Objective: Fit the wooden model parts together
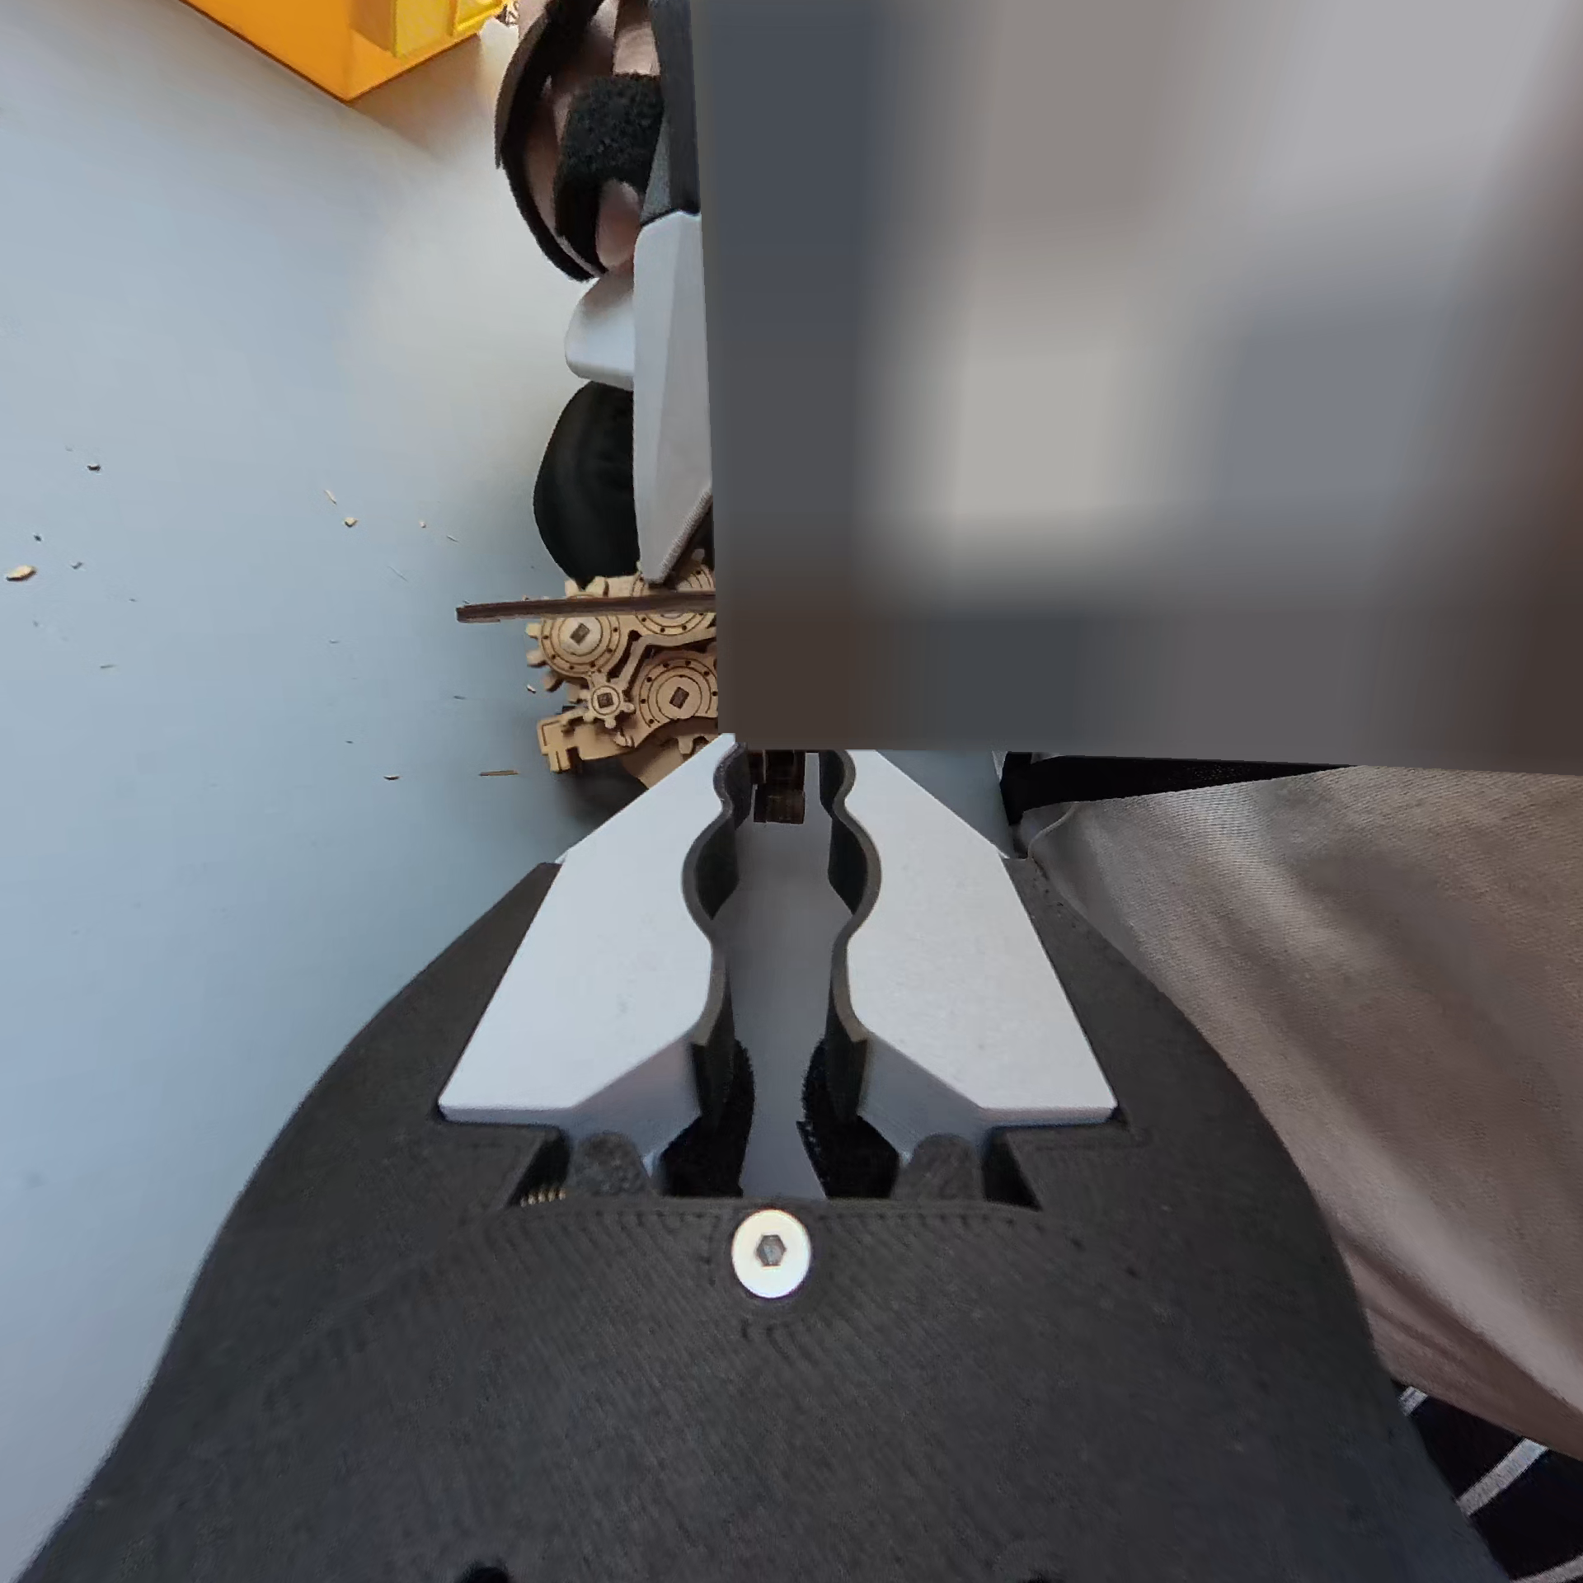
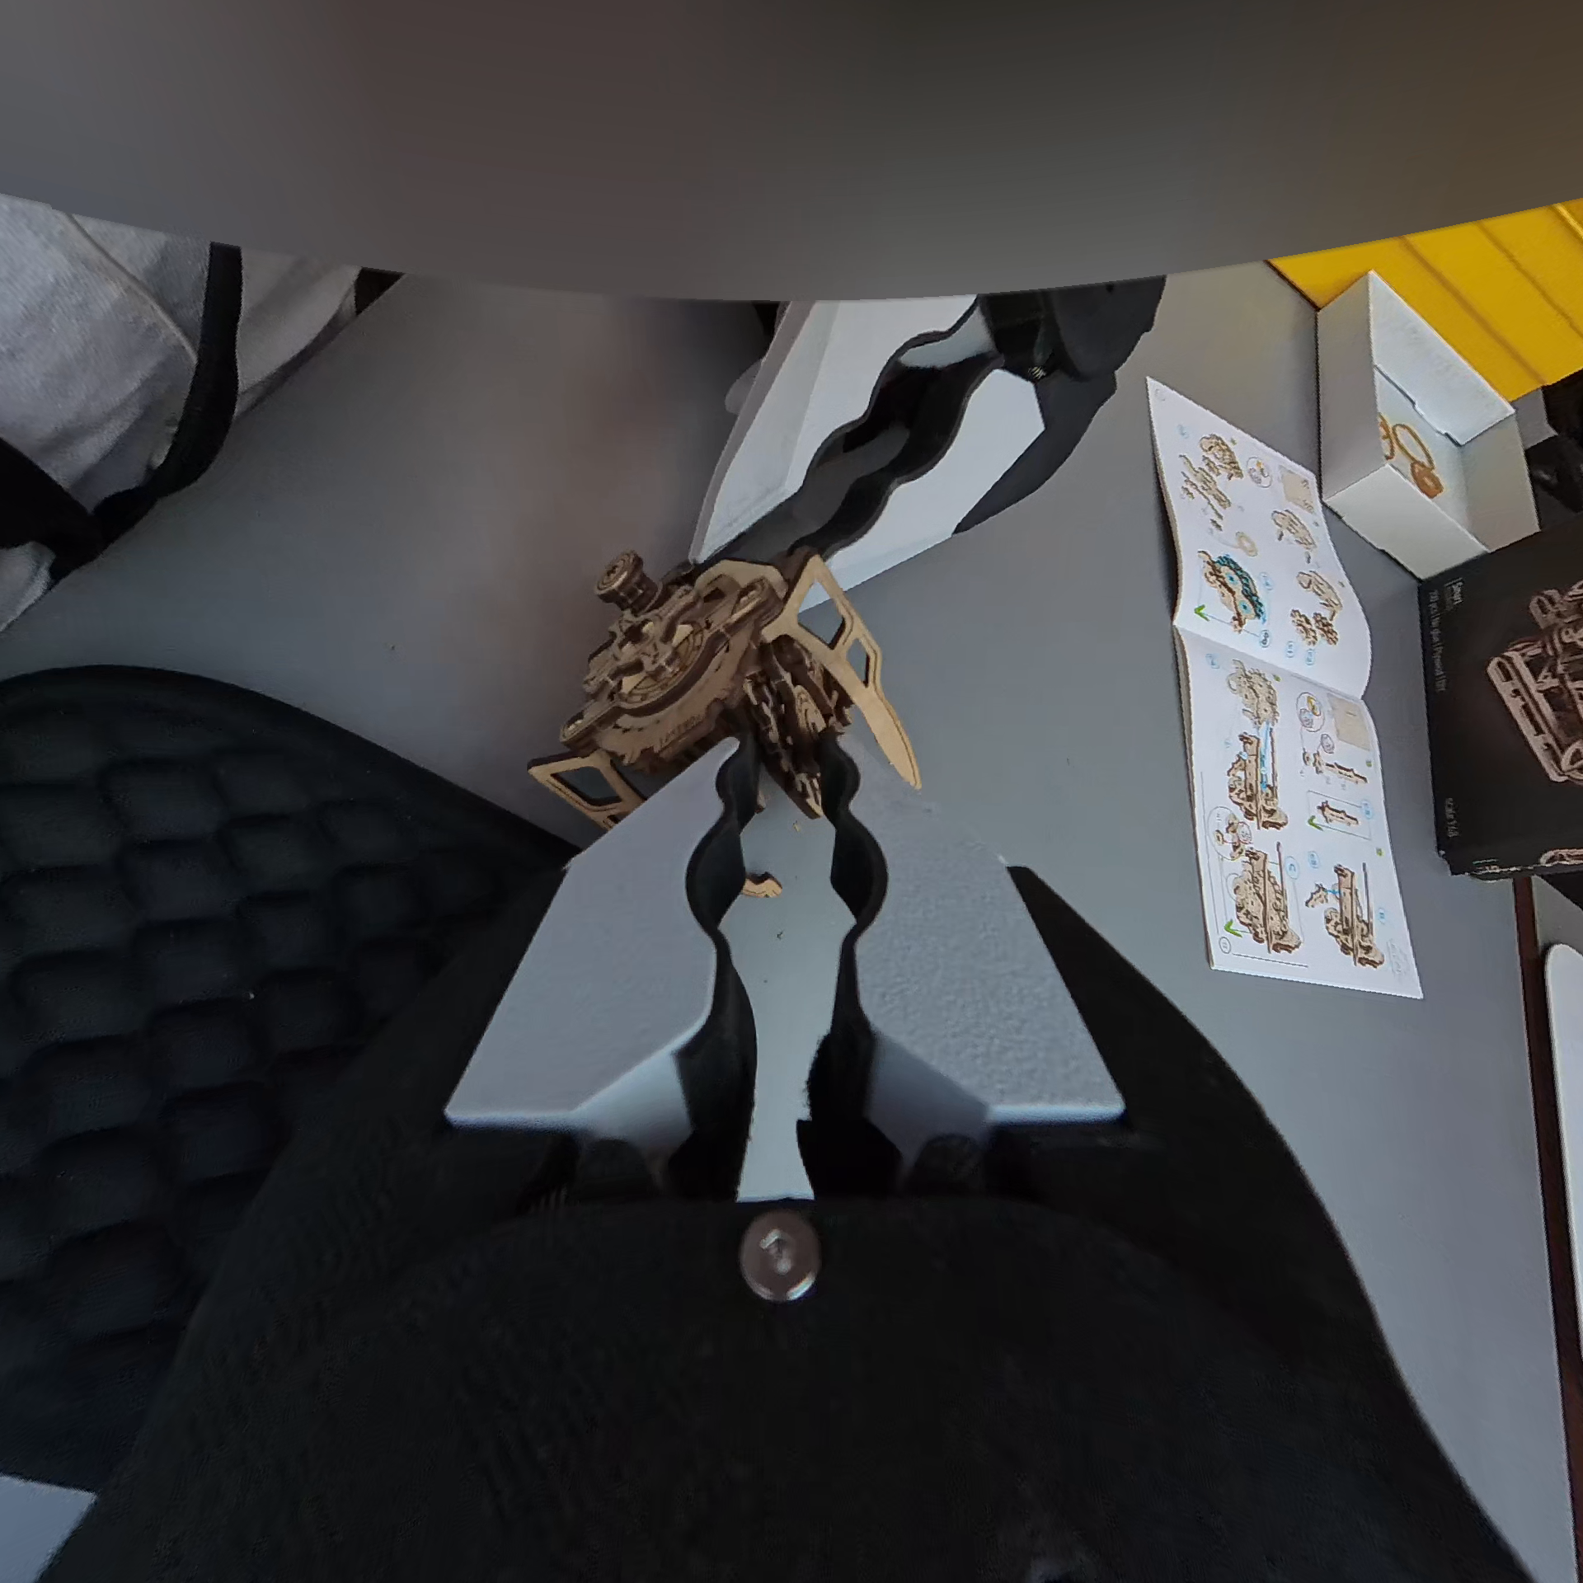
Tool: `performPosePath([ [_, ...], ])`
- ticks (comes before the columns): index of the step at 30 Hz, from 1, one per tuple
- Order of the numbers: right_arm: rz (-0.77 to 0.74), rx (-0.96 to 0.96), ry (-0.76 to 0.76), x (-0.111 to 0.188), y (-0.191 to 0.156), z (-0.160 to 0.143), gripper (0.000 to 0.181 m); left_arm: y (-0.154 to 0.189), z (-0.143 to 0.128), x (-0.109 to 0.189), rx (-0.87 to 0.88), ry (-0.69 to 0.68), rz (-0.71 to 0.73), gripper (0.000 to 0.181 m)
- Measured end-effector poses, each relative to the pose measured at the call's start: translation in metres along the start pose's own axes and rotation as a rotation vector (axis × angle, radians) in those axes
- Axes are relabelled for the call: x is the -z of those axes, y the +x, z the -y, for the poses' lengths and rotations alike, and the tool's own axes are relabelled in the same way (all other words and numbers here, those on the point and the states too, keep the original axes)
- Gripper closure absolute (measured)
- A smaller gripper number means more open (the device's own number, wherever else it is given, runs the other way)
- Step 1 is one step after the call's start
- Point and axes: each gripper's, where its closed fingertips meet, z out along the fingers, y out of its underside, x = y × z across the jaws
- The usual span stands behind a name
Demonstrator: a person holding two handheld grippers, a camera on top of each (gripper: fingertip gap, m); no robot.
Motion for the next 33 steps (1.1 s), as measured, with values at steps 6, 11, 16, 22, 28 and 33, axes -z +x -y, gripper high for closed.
performPosePath([
  [6, -0.020, -0.013, 0.002, 0.0042, 0.0008, 0.0040, 0.169, -0.0009, 0.0010, 0.0009, 0.016, 0.009, -0.003, 0.167],
  [11, -0.018, -0.012, -0.005, 0.0042, 0.0005, 0.0059, 0.169, -0.0009, -0.0005, -0.0001, 0.050, -0.005, -0.028, 0.168],
  [16, -0.005, 0.004, -0.026, 0.0022, -0.0010, 0.0061, 0.169, -0.0002, -0.0026, -0.0017, 0.058, -0.023, -0.041, 0.167],
  [22, -0.007, -0.003, -0.038, 0.0012, 0.0000, 0.0069, 0.169, -0.0008, -0.0028, -0.0019, 0.065, -0.026, -0.043, 0.167],
  [28, -0.034, -0.005, -0.097, 0.0005, 0.0014, 0.0061, 0.170, -0.0025, -0.0024, -0.0022, 0.086, -0.022, -0.040, 0.167],
  [33, -0.059, -0.025, -0.115, 0.0002, 0.0029, 0.0058, 0.170, -0.0046, -0.0017, -0.0023, 0.114, -0.016, -0.039, 0.167],
])
